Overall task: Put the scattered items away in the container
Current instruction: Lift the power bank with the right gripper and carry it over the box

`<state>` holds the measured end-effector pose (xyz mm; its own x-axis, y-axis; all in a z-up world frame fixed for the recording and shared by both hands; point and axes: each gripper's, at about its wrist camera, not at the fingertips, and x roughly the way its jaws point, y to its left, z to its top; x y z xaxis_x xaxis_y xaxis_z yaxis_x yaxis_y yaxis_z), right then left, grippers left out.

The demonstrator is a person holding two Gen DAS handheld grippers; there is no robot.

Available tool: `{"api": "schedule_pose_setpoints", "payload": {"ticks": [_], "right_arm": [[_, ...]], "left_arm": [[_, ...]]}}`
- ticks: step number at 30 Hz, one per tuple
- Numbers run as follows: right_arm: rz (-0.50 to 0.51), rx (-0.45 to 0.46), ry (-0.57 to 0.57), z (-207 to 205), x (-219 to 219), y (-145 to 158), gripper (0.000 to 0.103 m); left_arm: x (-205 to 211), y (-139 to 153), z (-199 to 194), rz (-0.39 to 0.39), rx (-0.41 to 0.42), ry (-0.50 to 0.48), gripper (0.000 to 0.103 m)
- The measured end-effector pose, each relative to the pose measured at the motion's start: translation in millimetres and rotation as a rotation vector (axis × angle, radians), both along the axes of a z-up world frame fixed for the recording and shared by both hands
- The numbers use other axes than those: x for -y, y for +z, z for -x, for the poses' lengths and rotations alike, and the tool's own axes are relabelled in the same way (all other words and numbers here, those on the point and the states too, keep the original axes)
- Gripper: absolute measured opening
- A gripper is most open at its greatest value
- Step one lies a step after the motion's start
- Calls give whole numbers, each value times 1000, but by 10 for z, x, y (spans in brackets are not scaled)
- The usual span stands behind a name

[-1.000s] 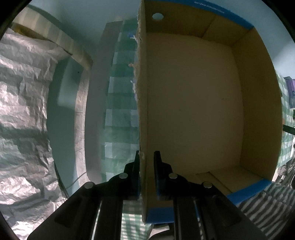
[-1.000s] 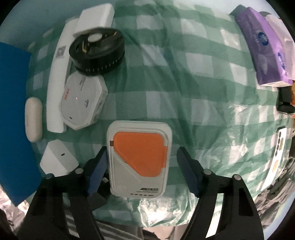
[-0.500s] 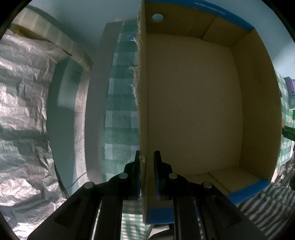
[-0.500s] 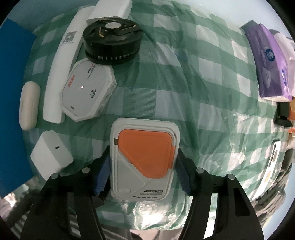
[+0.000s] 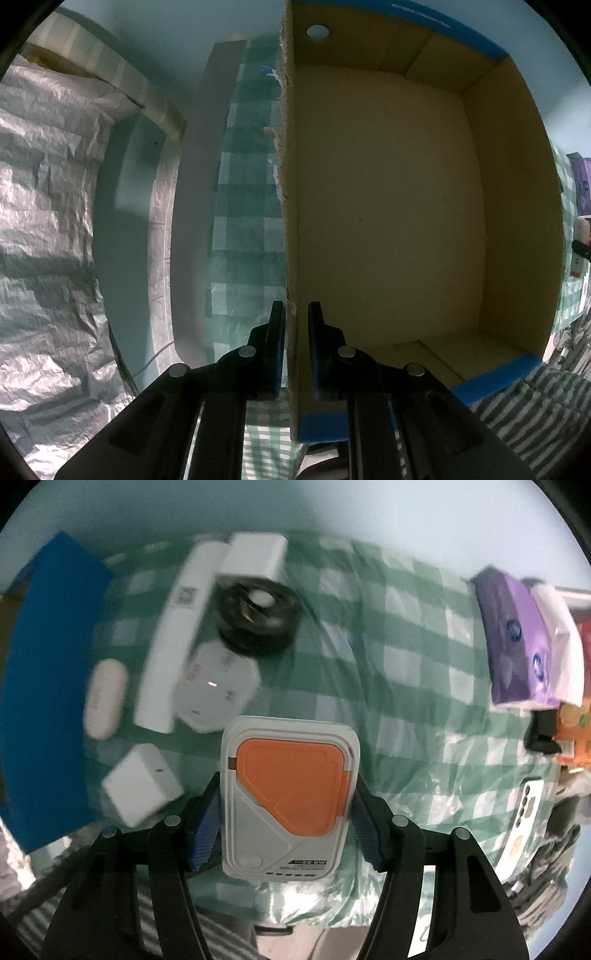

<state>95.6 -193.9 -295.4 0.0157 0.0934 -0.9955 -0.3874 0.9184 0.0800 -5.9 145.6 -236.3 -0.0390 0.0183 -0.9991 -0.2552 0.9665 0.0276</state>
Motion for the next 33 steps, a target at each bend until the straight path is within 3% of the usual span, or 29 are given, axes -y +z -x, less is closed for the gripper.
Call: {"api": "schedule_pose_setpoints", "payload": {"ticks": [11, 18, 26, 33], "right_arm": [[-78, 76, 201, -48, -626, 900, 64], [-171, 106, 384, 81, -1430, 1266, 64], [-208, 77, 567, 410, -2247, 1250, 64], [-156, 6, 659, 641, -2574, 791, 64]], "left_arm": [[12, 38, 26, 1, 17, -1, 12], [23, 39, 36, 1, 14, 8, 12], [-3, 65, 100, 21, 23, 39, 12], [-21, 81, 150, 19, 35, 51, 12]]}}
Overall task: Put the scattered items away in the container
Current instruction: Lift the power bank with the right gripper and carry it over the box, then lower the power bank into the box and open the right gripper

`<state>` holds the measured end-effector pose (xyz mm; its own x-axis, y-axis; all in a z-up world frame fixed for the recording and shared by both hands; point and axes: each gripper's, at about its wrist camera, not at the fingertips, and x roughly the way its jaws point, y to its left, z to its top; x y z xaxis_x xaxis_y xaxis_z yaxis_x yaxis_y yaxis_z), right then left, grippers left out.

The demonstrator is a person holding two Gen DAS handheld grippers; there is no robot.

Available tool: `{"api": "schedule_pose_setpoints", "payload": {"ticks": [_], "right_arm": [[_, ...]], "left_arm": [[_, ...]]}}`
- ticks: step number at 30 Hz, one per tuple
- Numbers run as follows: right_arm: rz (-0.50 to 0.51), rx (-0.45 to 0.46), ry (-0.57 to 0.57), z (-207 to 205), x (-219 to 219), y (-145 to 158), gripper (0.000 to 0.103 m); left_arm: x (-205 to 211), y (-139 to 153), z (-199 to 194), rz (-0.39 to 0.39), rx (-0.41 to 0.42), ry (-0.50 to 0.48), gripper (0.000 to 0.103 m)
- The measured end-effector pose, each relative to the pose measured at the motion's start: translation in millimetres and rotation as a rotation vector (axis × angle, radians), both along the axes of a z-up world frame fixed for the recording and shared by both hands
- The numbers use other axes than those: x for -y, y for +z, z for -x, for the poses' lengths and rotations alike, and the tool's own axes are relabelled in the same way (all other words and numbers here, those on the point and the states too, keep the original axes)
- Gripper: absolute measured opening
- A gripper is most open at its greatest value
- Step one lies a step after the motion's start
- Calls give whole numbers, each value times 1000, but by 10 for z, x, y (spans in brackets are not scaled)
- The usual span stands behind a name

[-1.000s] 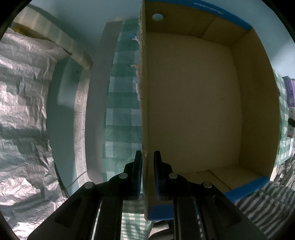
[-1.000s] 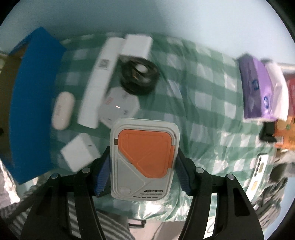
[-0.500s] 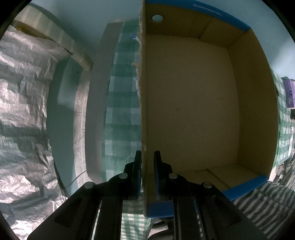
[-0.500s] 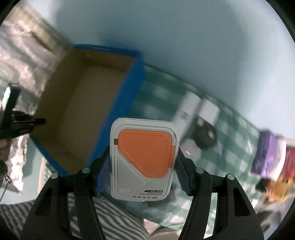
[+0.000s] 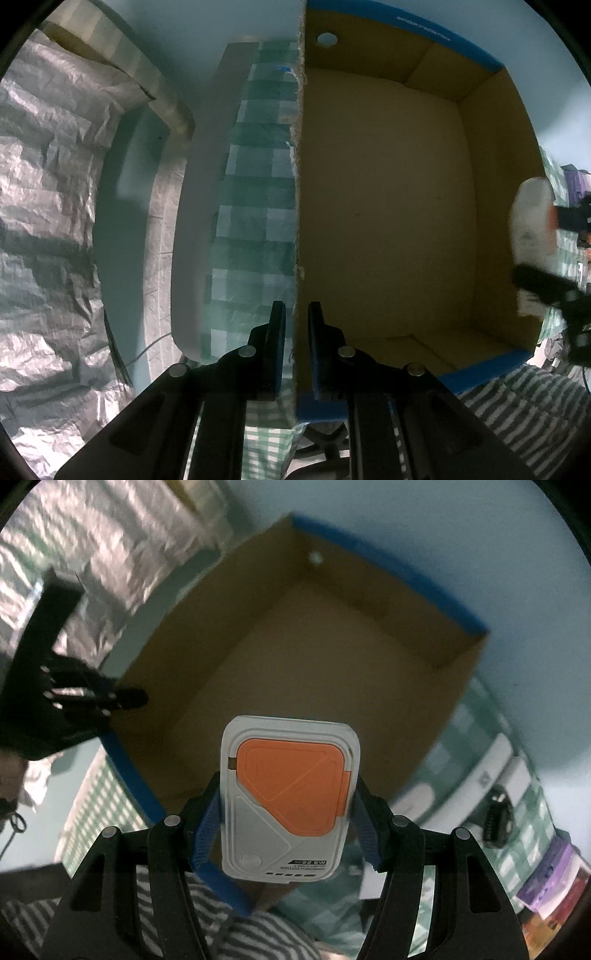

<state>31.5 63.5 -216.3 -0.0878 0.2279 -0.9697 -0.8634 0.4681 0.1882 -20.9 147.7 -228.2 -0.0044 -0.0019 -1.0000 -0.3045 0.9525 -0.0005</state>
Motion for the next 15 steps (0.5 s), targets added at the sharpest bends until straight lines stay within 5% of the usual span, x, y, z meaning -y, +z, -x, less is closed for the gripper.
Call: {"api": "schedule_pose_setpoints", "payload": {"ticks": [15], "right_arm": [[112, 56, 88, 224, -158, -424, 64]], "left_arm": [[62, -29, -34, -3, -10, -12, 12]]}}
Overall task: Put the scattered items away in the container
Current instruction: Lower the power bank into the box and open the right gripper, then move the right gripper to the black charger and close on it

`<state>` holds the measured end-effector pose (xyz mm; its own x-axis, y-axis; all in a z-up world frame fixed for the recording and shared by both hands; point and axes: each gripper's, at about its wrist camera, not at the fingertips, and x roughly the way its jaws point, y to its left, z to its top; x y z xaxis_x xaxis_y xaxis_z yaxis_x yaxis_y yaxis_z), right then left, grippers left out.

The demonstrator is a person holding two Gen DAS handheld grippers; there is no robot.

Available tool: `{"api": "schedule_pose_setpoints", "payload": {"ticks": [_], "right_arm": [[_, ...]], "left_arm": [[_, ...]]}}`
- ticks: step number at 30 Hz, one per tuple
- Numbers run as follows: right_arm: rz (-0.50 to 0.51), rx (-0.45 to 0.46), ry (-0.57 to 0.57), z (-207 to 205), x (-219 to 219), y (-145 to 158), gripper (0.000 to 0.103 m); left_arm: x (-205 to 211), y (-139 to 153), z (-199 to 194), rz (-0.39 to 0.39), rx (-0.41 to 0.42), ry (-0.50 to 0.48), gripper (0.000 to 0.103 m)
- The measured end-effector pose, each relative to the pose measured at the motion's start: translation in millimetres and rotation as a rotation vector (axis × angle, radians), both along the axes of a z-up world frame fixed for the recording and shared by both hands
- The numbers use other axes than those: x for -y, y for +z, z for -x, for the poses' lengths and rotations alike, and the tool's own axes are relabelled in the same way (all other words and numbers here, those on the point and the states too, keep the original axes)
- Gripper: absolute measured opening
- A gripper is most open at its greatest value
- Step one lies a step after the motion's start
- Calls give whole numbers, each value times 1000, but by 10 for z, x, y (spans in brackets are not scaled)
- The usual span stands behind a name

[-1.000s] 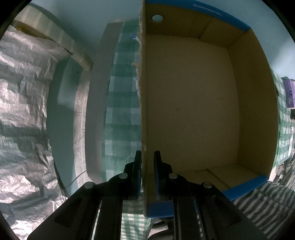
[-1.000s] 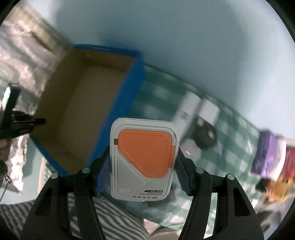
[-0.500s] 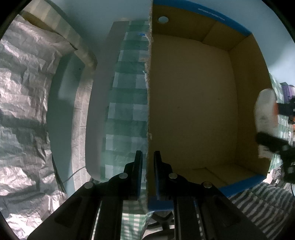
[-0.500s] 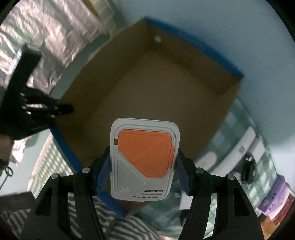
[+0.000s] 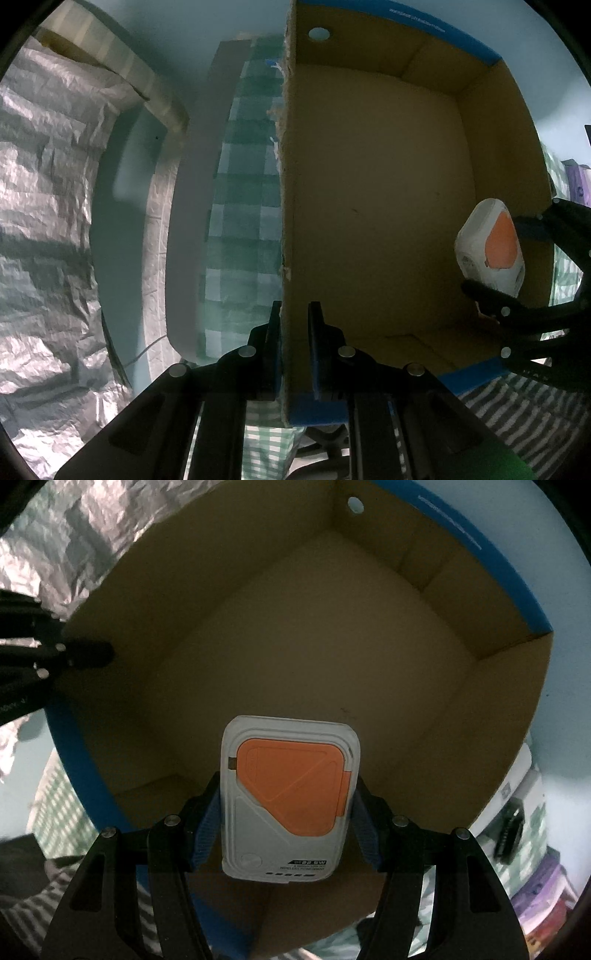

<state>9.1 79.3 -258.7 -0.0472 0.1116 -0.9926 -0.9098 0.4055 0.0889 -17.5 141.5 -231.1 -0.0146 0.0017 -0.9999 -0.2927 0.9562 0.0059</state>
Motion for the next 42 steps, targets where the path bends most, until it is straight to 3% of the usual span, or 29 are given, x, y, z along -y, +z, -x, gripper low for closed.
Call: {"api": "schedule_pose_setpoints", "payload": {"ticks": [13, 20, 25, 42], "right_arm": [[-77, -30, -62, -151, 215, 301, 65], [-111, -17, -140, -252, 441, 551, 75], [-128, -1, -193, -418, 720, 718, 76], [-46, 0, -421, -867, 1693, 674, 76]], "left_arm": [[-18, 20, -32, 4, 1, -7, 12], [-6, 16, -39, 8, -7, -16, 12], [0, 13, -49, 12, -11, -21, 12], [-10, -8, -63, 15, -17, -25, 12]]}}
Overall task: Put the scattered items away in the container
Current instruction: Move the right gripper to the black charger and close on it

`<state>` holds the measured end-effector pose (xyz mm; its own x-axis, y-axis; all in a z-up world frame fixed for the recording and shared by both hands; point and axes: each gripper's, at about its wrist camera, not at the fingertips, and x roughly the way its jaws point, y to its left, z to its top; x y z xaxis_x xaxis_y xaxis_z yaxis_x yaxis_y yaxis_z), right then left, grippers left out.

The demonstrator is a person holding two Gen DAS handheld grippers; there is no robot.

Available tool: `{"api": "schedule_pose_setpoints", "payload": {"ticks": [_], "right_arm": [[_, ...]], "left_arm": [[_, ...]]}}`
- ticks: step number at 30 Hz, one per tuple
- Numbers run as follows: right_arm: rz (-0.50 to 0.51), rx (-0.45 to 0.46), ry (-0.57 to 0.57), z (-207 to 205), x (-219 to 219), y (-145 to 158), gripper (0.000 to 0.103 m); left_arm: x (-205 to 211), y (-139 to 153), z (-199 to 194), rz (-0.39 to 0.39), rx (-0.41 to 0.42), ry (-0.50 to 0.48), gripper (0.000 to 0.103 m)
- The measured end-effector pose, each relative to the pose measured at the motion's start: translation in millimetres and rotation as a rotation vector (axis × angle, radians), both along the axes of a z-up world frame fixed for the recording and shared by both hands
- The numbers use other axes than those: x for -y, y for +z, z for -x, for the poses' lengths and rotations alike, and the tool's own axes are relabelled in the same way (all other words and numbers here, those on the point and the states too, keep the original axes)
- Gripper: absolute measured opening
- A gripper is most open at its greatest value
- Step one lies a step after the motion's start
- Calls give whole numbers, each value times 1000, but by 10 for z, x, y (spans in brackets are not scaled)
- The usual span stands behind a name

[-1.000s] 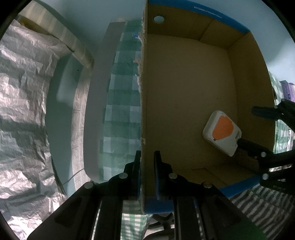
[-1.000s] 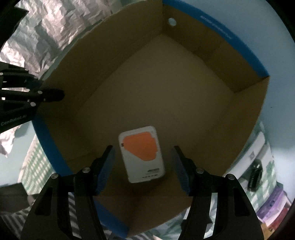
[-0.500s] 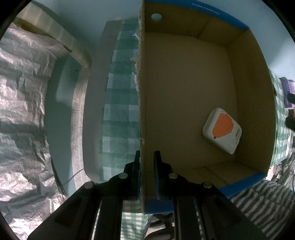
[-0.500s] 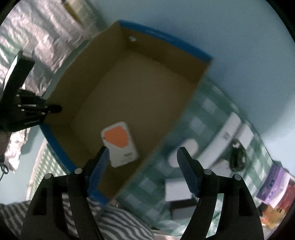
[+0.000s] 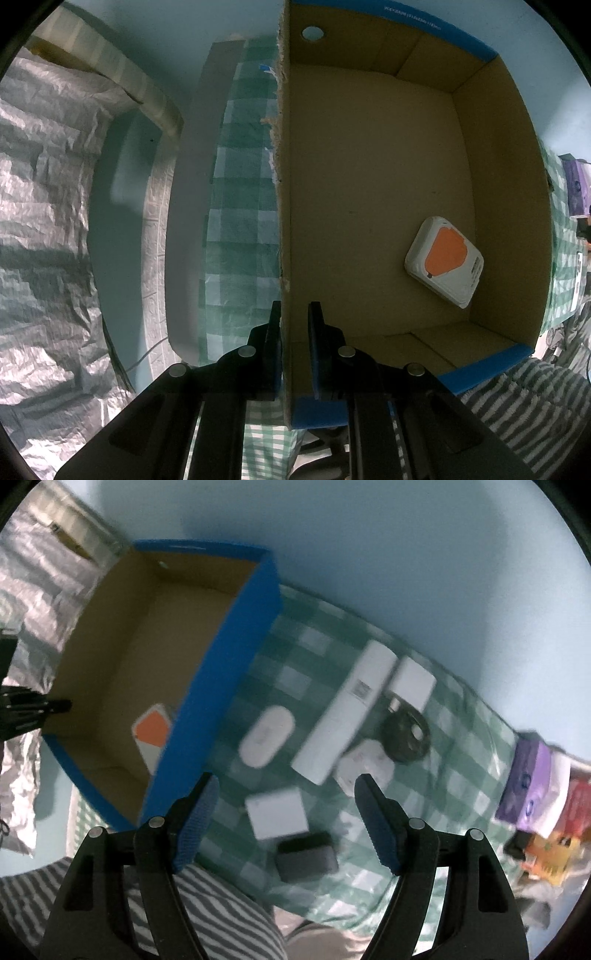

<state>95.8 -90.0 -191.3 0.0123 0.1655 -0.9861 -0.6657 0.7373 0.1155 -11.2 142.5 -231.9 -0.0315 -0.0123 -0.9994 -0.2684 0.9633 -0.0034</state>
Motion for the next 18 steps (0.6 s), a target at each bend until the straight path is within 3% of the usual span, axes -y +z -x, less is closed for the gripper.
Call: {"api": "schedule_pose_setpoints", "payload": {"ticks": [10, 18], "right_arm": [[73, -99, -115, 5, 392, -387, 76], [108, -221, -284, 54, 720, -845, 76]], "left_arm": [[2, -1, -29, 2, -10, -5, 12], [20, -16, -27, -6, -20, -13, 12]]}}
